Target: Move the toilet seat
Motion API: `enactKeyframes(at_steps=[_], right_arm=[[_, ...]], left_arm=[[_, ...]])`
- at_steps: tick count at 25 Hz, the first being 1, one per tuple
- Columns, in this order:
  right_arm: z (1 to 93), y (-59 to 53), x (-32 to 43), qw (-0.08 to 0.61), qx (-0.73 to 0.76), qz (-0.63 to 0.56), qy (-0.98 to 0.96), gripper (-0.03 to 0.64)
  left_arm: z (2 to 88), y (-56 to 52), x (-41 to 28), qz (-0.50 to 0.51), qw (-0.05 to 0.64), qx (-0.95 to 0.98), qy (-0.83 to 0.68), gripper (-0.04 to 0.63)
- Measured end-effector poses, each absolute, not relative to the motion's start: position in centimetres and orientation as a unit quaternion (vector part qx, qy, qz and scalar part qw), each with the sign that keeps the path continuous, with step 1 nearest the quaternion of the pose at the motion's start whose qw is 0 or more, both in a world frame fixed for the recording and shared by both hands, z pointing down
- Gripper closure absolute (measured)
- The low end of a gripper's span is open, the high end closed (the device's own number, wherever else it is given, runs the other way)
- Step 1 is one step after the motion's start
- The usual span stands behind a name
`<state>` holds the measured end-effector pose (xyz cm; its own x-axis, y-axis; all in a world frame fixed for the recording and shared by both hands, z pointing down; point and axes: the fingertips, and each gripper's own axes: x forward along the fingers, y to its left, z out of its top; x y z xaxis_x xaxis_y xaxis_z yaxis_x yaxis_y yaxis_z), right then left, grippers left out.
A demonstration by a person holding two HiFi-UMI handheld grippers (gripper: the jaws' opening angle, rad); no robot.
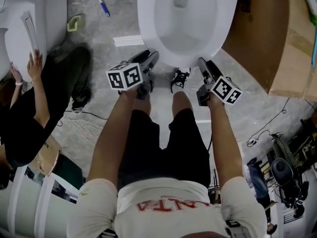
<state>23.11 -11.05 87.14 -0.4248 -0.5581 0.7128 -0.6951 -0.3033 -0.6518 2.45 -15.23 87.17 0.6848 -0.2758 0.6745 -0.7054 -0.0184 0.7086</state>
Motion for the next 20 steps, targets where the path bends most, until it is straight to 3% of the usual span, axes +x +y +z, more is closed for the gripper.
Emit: enactKeyframes(at_steps=[6,10,20], right_arm=[[87.6,-10.7,23.5,0.03,0.538,0.635,-0.553,0.437],[86.7,-11.1,23.1,0.008,0.533,0.646,-0.547,0.408],[86.2,-11.1,23.4,0.001,0.533,0.646,-0.547,0.417]], left_arm=[[87.5,-15.1,2.5,0.18,0.611,0.685,-0.353,0.422],[87.4,-15.2,2.3,0.176,0.615,0.685,-0.35,0.422],[87.7,-14.6,3.5,0.17,0.631,0.674,-0.344,0.422]])
